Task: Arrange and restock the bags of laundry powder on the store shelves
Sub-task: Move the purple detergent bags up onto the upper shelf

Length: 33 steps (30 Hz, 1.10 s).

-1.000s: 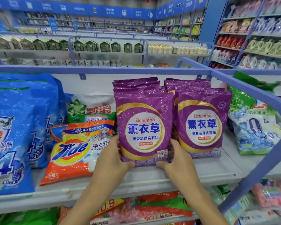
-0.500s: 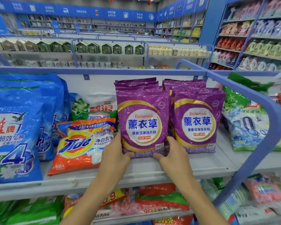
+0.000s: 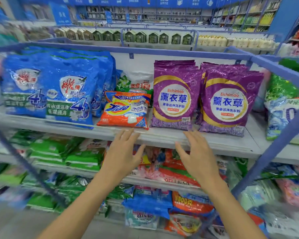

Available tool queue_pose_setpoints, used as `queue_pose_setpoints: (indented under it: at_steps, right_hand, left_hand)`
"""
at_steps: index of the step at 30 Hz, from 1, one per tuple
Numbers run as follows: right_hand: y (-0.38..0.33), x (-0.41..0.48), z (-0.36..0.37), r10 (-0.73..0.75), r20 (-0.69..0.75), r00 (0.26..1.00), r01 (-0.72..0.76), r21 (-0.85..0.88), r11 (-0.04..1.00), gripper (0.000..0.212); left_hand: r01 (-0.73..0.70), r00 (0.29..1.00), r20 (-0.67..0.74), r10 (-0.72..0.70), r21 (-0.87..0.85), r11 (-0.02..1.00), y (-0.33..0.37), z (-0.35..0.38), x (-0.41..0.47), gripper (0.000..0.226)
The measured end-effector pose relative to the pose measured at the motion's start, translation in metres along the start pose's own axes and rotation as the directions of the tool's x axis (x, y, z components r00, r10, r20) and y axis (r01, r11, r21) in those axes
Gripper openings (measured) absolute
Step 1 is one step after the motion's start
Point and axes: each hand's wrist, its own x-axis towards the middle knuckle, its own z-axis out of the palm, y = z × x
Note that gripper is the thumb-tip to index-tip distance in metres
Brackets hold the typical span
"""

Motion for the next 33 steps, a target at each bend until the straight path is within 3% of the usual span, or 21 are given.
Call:
queue_pose_setpoints:
  at_steps: [8, 13, 20, 25, 33]
  right_hand:
    - [-0.045, -0.041, 0.034, -0.149, 0.082, 0.985, 0.152, -0.032, 0.988, 0.064]
    - [-0.092, -0.046, 0.07, -0.24, 0.218, 0.946, 0.238, 0.037, 0.971, 0.069]
    - [-0.204, -0.058, 0.131, -0.428, 0.289, 0.856, 0.419, 0.096, 0.903, 0.064]
    - [-0.295, -0.076, 0.182, -0.51, 0.341, 0.79, 0.48, 0.176, 0.86, 0.064]
    - [-0.436, -0.106, 0.252, -0.574, 0.357, 0.737, 0.507, 0.269, 0.819, 0.058]
  left_hand:
    - [0.215, 0.976, 0.029, -0.218, 0.076, 0.974, -0.045, -0.021, -0.087, 0.063]
    - [0.359, 0.933, -0.009, -0.36, 0.083, 0.93, -0.09, -0.054, -0.131, 0.067]
    - [0.549, 0.835, -0.109, -0.539, 0.117, 0.827, -0.17, -0.117, -0.191, 0.063]
    - [0.624, 0.774, -0.209, -0.597, 0.095, 0.776, -0.252, -0.158, -0.242, 0.081]
    - [0.706, 0.686, -0.275, -0.674, 0.026, 0.708, -0.35, -0.235, -0.295, 0.059]
